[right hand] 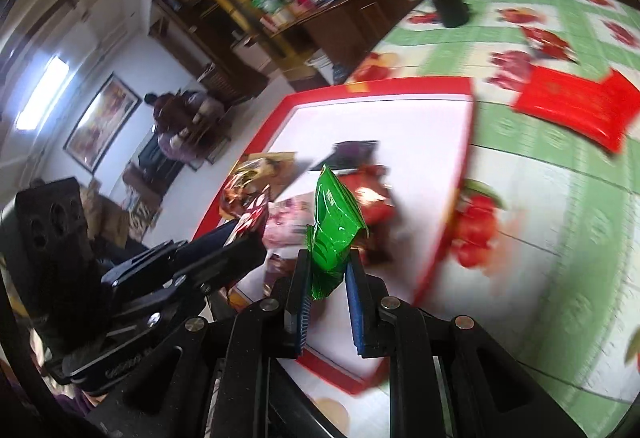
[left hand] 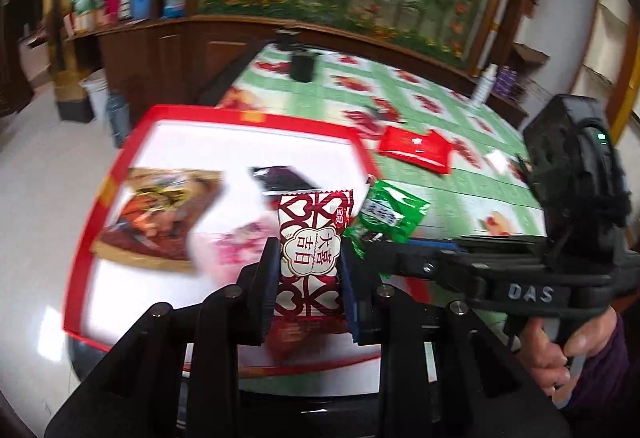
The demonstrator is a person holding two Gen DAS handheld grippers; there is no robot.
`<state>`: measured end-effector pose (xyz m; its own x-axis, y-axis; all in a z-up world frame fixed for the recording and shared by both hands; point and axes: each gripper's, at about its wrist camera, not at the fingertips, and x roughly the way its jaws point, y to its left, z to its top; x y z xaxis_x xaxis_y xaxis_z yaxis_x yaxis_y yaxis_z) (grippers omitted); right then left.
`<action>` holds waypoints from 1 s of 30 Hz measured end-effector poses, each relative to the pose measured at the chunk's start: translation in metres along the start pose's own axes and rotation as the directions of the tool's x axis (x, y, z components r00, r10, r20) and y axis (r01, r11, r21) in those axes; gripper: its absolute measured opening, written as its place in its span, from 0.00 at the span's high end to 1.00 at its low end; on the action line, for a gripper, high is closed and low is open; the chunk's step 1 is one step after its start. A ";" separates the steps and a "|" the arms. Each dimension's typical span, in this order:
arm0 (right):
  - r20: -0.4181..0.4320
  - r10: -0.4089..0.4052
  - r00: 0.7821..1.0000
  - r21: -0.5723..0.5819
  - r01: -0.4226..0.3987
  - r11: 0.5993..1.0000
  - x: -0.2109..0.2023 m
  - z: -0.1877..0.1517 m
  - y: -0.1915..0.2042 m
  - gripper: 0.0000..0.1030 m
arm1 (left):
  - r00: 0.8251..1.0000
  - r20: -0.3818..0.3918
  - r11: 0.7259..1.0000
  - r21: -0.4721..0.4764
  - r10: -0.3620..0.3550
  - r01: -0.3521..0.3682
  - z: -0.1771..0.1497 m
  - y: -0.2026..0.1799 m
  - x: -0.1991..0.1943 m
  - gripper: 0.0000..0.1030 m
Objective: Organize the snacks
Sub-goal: 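Carry the red-white packet with left tool while right tool carries green packet to box, then open left tool over the white box while right tool releases the green packet there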
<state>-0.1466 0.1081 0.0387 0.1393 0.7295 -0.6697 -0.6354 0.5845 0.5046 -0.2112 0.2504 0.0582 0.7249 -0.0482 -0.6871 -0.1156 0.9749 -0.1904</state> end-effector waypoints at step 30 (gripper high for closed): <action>0.013 0.003 1.000 -0.053 -0.002 0.999 0.030 0.026 0.008 0.52 | 0.989 -0.060 0.988 -0.076 0.133 -0.137 0.006 0.037 0.016 0.57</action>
<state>-0.1280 0.1440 0.0366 0.1472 0.7355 -0.6613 -0.6750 0.5634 0.4764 -0.2001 0.2872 0.0447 0.6609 0.0684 -0.7474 -0.2653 0.9528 -0.1474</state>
